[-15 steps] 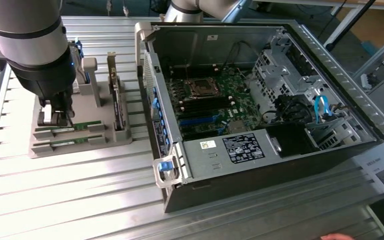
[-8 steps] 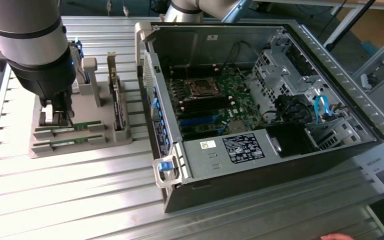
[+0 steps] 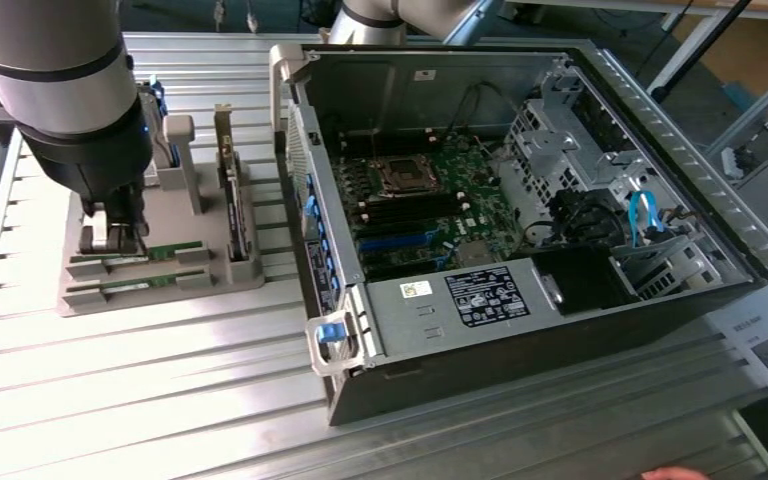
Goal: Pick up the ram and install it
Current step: 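Pick up the ram and move it above insertion slot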
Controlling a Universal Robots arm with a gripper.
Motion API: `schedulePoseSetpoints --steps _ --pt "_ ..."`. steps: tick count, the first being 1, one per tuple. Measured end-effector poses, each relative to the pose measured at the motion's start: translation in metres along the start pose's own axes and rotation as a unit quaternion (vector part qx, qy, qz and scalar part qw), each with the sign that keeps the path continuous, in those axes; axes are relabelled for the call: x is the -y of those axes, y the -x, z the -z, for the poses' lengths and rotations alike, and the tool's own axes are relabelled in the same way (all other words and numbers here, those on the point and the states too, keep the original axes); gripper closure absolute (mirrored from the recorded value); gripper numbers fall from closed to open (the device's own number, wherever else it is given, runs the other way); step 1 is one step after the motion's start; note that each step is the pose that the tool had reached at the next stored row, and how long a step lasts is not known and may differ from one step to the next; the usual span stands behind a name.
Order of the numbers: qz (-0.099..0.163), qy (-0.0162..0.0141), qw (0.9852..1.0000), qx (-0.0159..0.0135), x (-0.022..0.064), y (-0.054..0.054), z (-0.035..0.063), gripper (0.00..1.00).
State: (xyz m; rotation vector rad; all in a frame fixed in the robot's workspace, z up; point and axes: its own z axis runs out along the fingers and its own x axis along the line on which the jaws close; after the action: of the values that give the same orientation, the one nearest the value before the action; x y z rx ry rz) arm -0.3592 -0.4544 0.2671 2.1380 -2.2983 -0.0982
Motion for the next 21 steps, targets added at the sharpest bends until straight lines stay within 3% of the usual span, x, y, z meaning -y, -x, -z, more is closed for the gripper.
schedulePoseSetpoints --steps 21 --pt "0.0 0.0 1.0 0.0001 0.0012 -0.002 -0.0225 0.7"
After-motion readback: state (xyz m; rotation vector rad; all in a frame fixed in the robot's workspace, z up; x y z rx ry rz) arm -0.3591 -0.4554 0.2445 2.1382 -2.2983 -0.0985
